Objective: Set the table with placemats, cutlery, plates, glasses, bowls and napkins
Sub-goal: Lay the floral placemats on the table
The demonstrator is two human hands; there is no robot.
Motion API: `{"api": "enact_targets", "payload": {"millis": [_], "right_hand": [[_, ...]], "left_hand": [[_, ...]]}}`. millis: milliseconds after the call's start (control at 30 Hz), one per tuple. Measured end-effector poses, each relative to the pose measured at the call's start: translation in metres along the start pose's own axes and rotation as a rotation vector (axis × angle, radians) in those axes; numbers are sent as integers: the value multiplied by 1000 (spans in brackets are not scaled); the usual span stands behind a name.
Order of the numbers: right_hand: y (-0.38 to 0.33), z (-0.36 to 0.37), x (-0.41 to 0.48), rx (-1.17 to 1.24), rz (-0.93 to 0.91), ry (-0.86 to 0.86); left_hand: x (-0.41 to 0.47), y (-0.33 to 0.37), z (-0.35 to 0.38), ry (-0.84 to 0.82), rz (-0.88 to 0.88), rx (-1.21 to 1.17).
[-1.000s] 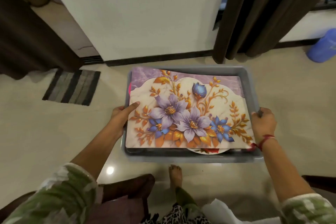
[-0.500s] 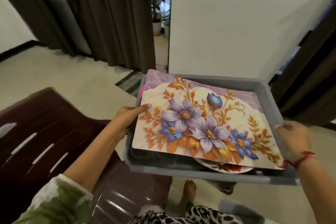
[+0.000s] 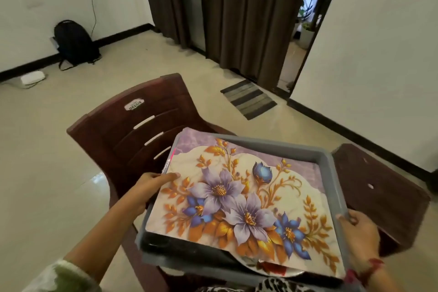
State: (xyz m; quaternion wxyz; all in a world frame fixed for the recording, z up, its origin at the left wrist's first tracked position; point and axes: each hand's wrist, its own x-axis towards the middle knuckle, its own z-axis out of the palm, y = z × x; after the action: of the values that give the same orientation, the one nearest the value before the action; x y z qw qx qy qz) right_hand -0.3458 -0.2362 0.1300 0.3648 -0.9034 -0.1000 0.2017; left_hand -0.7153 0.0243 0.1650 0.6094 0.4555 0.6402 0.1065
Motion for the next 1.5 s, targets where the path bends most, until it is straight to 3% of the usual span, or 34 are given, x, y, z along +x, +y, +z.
{"api": "enact_targets", "payload": {"millis": [167,567,1067,1300,1500], "right_hand": [[12,27,-14,-68,83,-23],[67,104,8,-207,270,-163],[101,170,-4,-282,221,-383],[106,191,2,-312,222,-408],[125,203,11,-400,205,-406]], "left_hand": [[30,-38,-2,15,-84,32],[124,-54,28,45,-239,63],[196,-92,12,193,-280,90],[213,-126,1,186,-330,93],[224,-142,19,202,-260,154]]}}
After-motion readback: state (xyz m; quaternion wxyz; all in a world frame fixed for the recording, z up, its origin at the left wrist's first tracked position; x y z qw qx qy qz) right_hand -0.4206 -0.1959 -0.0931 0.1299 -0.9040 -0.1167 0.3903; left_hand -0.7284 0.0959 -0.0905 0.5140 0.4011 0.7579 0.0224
